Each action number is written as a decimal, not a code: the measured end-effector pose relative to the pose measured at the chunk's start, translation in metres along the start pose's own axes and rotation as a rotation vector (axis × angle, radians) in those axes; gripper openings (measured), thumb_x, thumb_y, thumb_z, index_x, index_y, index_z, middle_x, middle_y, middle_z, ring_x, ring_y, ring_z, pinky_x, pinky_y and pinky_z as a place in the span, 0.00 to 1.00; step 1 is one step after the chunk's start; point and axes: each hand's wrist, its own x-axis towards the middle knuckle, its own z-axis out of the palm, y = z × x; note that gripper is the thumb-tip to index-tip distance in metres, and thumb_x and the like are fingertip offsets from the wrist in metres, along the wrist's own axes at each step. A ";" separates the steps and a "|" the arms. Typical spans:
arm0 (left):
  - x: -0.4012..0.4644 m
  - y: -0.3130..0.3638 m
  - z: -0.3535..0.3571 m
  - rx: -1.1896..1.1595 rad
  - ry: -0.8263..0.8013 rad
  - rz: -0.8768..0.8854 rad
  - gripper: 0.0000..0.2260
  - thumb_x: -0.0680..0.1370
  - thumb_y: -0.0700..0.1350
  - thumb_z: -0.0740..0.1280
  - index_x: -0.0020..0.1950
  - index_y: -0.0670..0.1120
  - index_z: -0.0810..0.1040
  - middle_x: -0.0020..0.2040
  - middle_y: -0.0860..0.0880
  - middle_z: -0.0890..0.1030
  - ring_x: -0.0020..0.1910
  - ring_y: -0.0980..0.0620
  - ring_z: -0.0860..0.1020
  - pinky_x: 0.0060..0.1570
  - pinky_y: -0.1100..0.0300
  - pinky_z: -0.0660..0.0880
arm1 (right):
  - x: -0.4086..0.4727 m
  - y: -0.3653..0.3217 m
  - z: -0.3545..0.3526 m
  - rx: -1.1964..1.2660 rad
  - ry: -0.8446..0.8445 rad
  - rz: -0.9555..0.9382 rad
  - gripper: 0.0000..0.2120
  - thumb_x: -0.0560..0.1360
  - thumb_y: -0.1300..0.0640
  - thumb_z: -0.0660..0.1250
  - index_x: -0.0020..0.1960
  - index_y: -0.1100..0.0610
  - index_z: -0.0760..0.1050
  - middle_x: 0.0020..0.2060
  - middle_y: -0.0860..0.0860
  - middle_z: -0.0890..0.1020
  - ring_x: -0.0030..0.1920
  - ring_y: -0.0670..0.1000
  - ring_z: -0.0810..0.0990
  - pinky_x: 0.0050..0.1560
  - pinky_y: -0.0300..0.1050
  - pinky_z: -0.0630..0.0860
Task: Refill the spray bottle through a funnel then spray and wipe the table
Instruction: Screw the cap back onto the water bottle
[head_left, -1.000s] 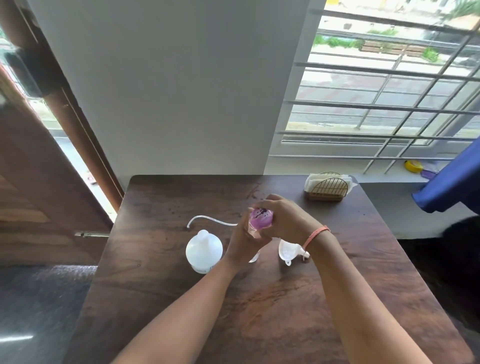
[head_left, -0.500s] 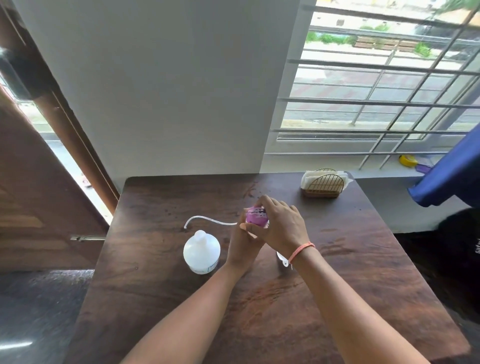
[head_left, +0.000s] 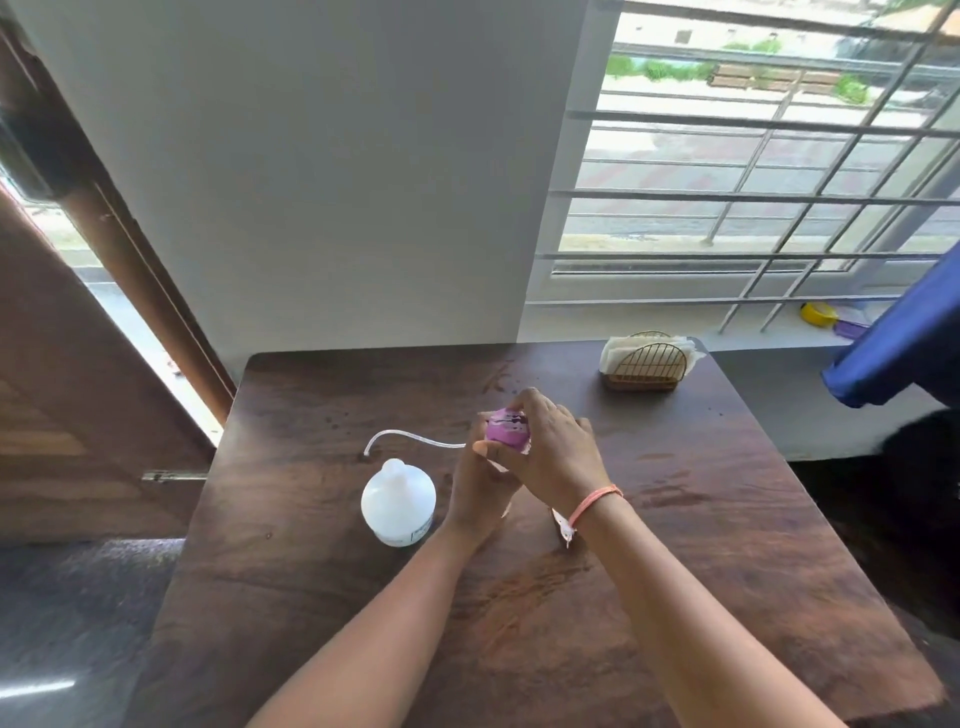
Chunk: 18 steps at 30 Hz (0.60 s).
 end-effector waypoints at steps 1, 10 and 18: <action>0.004 0.000 -0.004 -0.035 0.000 -0.027 0.21 0.68 0.40 0.77 0.52 0.56 0.71 0.47 0.56 0.80 0.46 0.63 0.80 0.46 0.68 0.74 | 0.001 0.002 -0.001 0.141 -0.041 0.030 0.19 0.72 0.37 0.67 0.56 0.47 0.69 0.48 0.43 0.78 0.50 0.49 0.75 0.53 0.48 0.70; 0.066 0.037 -0.022 -0.239 -0.051 -0.183 0.19 0.69 0.34 0.76 0.56 0.45 0.77 0.40 0.50 0.81 0.35 0.60 0.79 0.41 0.64 0.77 | 0.013 0.041 0.009 0.767 -0.262 0.142 0.20 0.71 0.66 0.65 0.60 0.50 0.69 0.48 0.46 0.77 0.41 0.45 0.76 0.40 0.33 0.73; 0.118 0.063 0.011 -0.256 -0.231 -0.249 0.30 0.65 0.49 0.79 0.63 0.40 0.73 0.49 0.46 0.82 0.48 0.50 0.81 0.48 0.59 0.77 | 0.077 0.079 0.011 0.589 -0.007 0.105 0.26 0.63 0.54 0.78 0.58 0.53 0.73 0.51 0.49 0.77 0.49 0.46 0.76 0.49 0.31 0.72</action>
